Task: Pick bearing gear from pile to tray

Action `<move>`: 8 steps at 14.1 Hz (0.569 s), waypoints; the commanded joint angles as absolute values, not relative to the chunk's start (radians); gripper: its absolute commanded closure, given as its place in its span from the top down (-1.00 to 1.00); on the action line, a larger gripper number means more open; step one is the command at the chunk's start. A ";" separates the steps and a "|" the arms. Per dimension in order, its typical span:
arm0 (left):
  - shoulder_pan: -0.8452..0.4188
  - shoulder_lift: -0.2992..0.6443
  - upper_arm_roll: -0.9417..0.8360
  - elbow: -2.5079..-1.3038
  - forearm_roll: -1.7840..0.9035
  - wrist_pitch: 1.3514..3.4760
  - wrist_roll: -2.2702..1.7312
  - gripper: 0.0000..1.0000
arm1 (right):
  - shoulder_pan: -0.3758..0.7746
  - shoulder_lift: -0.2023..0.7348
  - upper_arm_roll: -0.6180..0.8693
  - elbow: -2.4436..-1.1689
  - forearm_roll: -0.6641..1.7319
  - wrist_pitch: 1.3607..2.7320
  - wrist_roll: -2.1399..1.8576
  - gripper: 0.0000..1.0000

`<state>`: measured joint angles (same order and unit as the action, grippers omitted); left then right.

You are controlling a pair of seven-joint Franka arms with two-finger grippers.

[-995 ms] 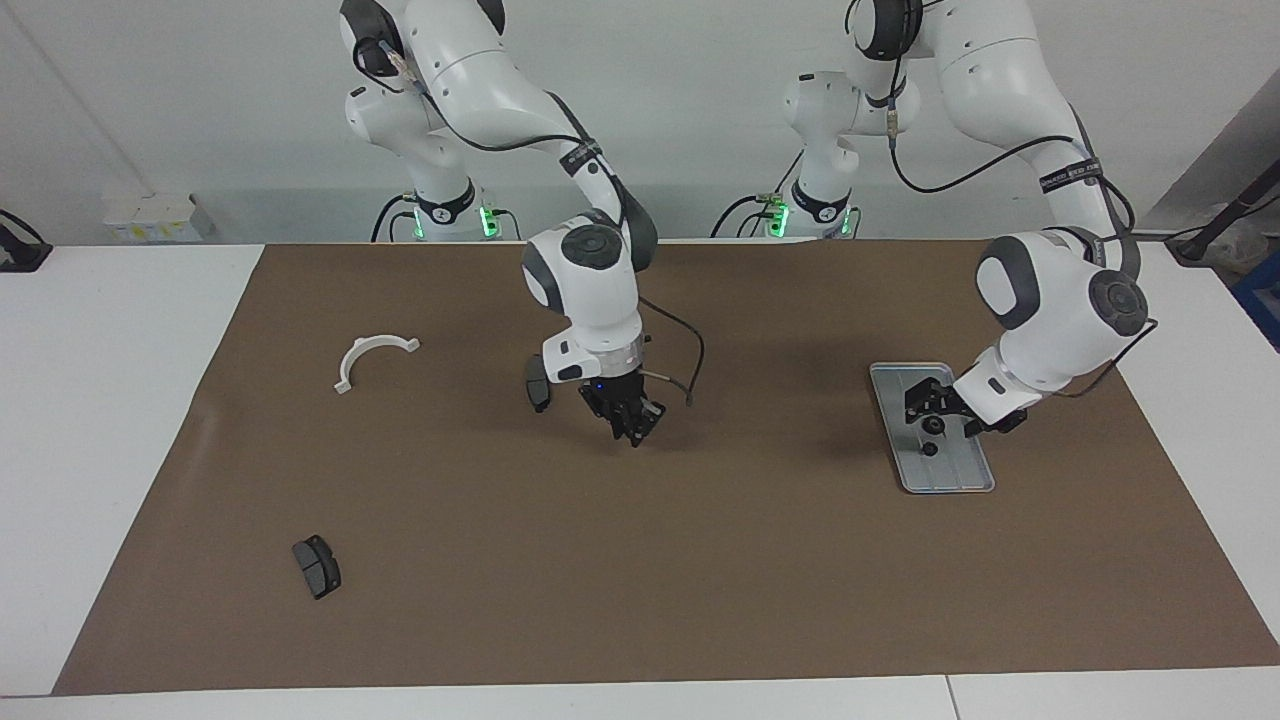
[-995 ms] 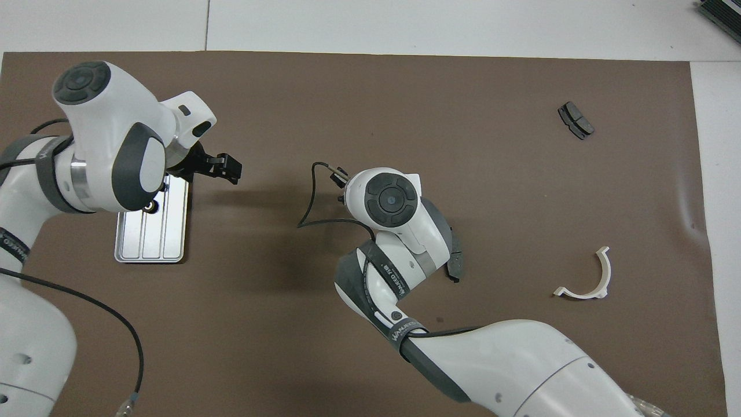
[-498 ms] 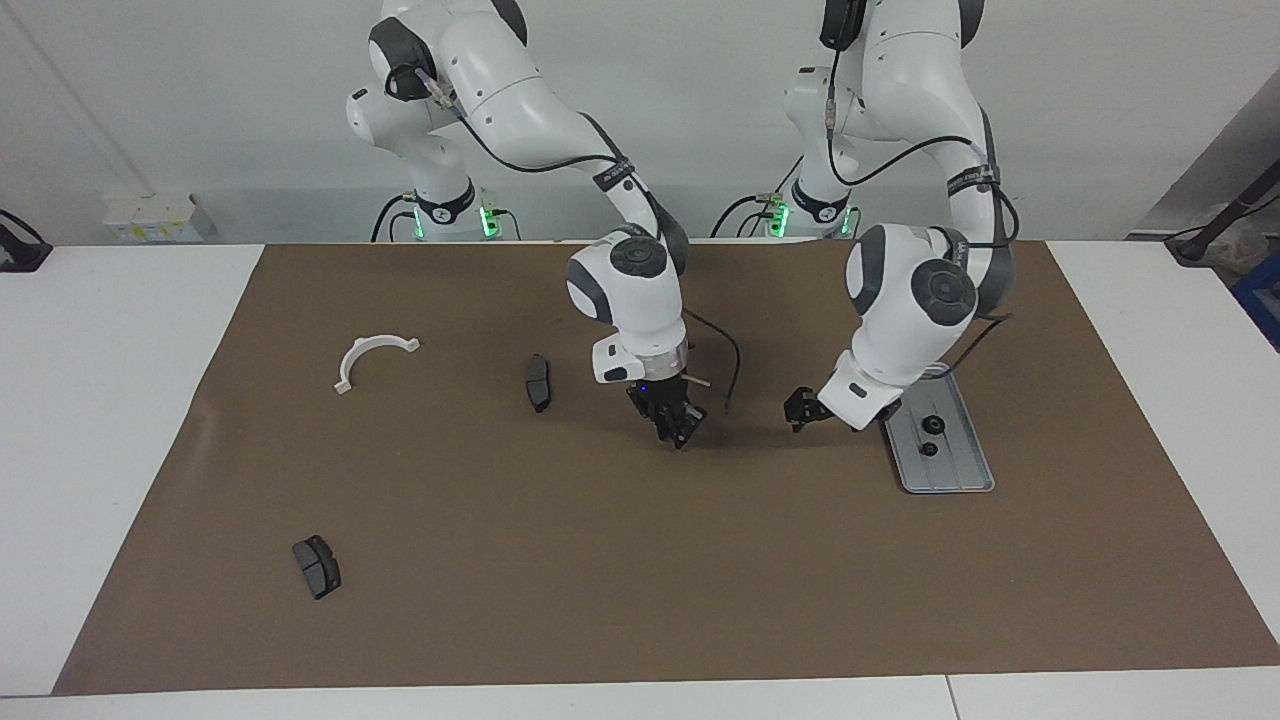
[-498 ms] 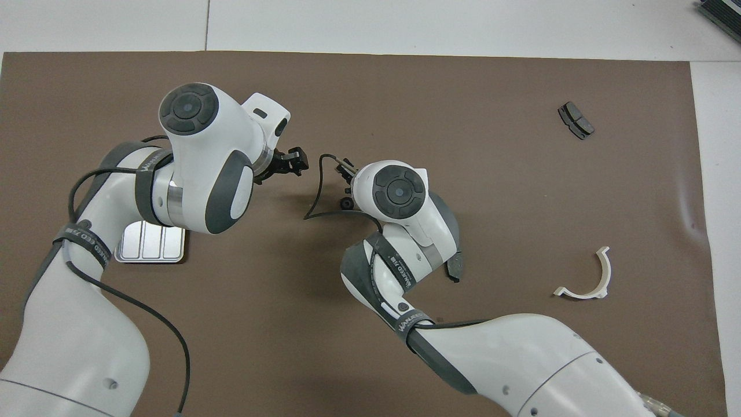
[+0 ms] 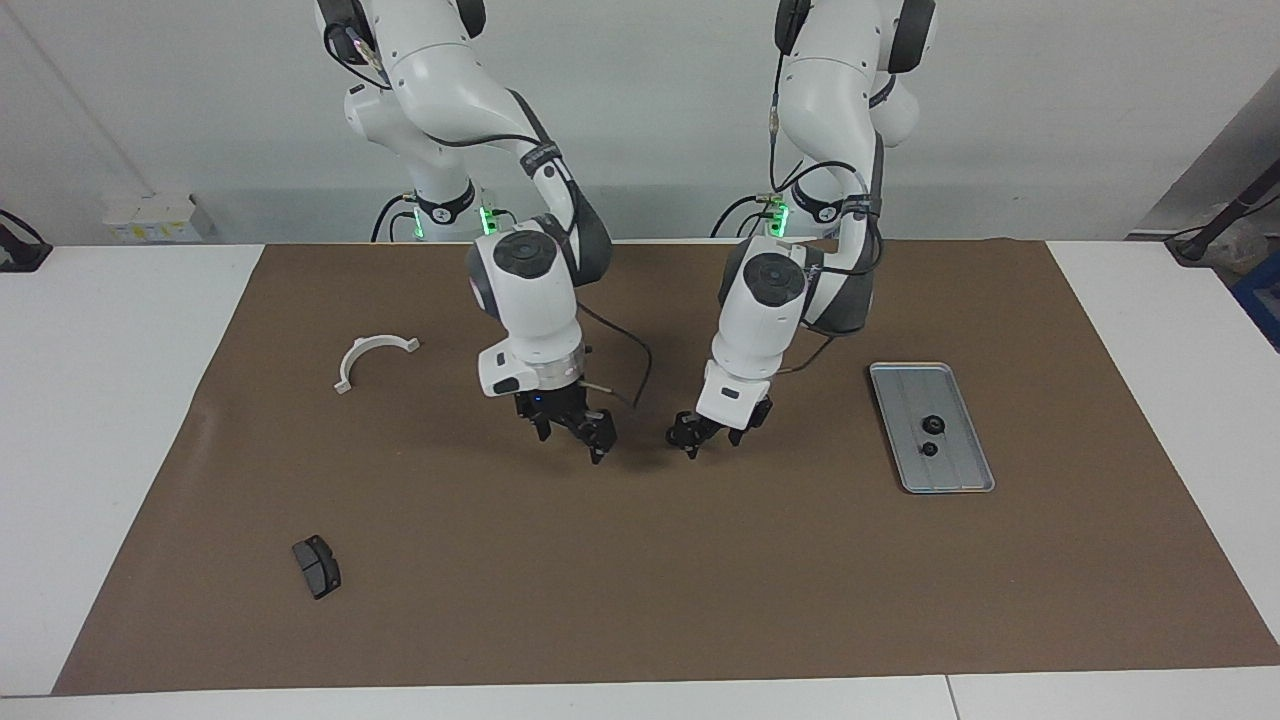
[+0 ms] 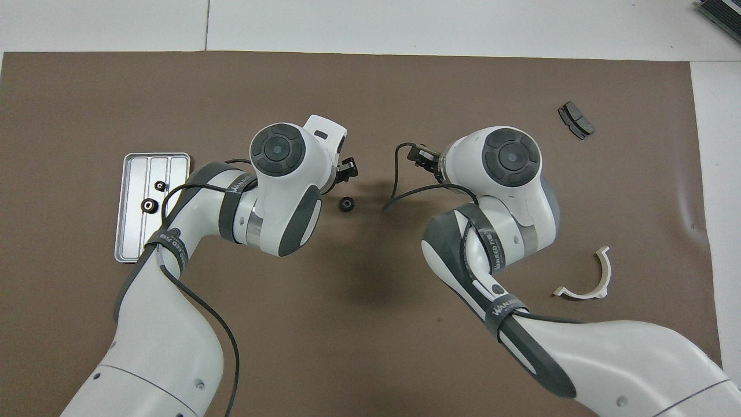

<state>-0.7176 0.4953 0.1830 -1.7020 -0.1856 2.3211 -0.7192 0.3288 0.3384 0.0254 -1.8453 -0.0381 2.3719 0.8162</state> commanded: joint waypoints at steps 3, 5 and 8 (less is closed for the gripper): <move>-0.779 0.512 0.202 -1.713 -0.176 2.335 -0.750 0.46 | 0.213 0.232 0.037 -1.910 -0.029 2.272 0.485 1.00; -0.787 0.512 0.202 -1.721 -0.175 2.326 -0.749 0.38 | 0.178 0.201 0.037 -1.904 -0.029 2.226 0.360 1.00; -0.799 0.512 0.202 -1.726 -0.175 2.322 -0.747 0.27 | 0.132 0.152 0.035 -1.867 -0.029 2.143 0.296 1.00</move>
